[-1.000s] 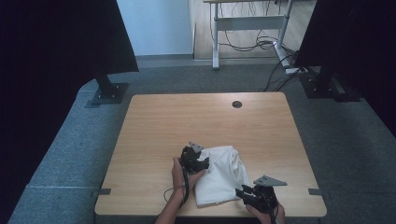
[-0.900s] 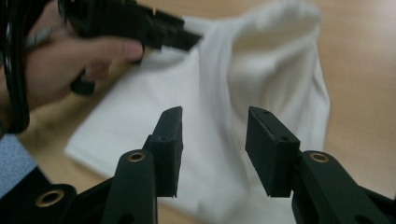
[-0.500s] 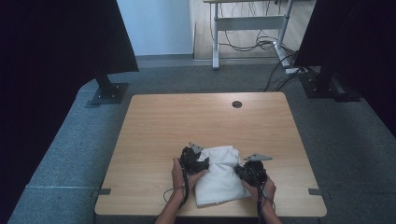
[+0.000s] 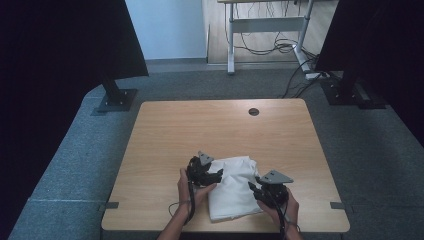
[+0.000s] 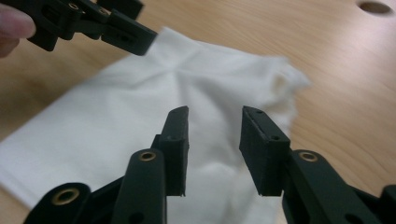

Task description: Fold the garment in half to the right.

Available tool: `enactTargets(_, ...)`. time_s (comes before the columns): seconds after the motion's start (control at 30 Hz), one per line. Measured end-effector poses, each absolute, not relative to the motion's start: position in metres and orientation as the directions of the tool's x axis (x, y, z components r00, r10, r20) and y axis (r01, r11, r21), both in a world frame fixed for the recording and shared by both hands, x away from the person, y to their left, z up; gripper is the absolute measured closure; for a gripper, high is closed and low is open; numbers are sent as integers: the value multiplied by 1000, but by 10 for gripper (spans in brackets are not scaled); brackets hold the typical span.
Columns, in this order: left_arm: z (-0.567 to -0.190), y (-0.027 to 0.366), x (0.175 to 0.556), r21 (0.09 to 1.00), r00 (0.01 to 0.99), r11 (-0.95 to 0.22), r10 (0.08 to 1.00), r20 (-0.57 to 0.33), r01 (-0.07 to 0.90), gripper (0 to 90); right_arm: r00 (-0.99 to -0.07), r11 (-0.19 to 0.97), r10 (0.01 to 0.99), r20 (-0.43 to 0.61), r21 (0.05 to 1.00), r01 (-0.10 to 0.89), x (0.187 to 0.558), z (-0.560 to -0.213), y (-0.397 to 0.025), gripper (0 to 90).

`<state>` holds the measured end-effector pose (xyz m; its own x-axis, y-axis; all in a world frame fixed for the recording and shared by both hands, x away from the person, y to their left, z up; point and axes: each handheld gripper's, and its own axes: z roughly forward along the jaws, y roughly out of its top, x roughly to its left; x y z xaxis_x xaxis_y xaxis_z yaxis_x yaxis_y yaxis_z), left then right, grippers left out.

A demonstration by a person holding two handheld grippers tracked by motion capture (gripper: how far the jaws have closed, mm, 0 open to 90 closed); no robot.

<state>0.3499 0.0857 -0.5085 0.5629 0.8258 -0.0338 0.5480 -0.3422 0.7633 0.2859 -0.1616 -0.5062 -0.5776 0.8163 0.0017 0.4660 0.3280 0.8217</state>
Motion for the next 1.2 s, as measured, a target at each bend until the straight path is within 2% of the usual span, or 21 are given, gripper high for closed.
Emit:
enactTargets(0.13,-506,86,316,765,682,-400,728,-69,504,327,-674,430,737,-50,804,411,286,-510,-145,578)
enactTargets(0.27,-521,74,291,739,753,-485,657,-46,468,329,-704,446,710,3,772,453,286,-527,-140,550)
enactTargets(0.33,-528,68,290,722,754,-519,657,-5,458,323,-706,462,708,1,755,465,285,-535,-136,528)
enactTargets(0.57,-540,74,322,706,724,-491,689,-44,511,305,-697,478,717,-3,730,489,298,-548,-125,509)
enactTargets(0.7,-540,78,343,708,716,-502,698,-8,497,293,-683,462,730,5,733,499,318,-548,-118,509)
enactTargets(0.9,-541,86,381,709,709,-488,705,-25,510,275,-646,404,763,41,750,524,352,-549,-108,506)
enactTargets(1.2,-538,87,383,709,681,-461,731,-37,533,260,-643,384,765,48,767,514,359,-551,-106,473)
